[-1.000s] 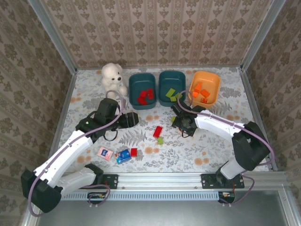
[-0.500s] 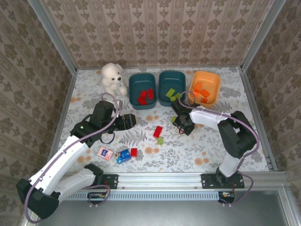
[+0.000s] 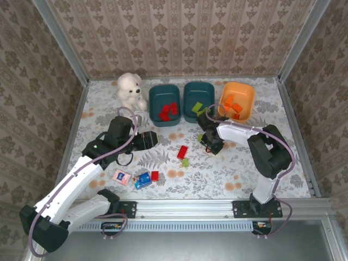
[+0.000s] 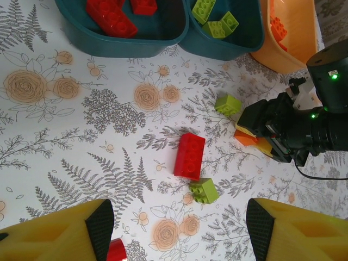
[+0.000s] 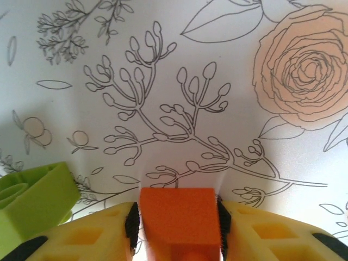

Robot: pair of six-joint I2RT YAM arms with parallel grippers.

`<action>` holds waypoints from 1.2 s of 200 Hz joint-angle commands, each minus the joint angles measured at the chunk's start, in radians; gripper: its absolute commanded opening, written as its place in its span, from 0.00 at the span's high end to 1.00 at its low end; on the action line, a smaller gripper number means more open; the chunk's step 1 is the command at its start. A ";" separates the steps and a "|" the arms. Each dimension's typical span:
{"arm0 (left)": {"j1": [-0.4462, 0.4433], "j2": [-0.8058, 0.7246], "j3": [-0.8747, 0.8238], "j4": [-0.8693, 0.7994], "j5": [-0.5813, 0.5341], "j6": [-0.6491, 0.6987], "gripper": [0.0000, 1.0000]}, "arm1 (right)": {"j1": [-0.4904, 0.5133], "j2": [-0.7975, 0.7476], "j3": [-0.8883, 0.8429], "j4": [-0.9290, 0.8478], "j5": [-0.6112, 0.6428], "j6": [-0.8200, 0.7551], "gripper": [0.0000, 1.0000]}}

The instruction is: Sort the legos into containers by color

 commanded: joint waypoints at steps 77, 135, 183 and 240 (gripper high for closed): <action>-0.032 0.059 0.043 0.021 0.000 0.025 0.32 | -0.027 -0.089 0.079 -0.087 0.070 -0.105 0.80; -0.157 0.296 0.189 0.059 0.029 0.110 0.32 | -0.288 -0.209 0.211 -0.142 0.199 -0.440 0.81; -0.185 0.491 0.344 0.102 0.077 0.135 0.32 | -0.440 0.026 0.472 -0.120 0.251 -0.647 0.82; -0.187 0.576 0.436 0.085 0.076 0.148 0.32 | -0.498 0.351 0.799 -0.115 0.217 -0.668 0.82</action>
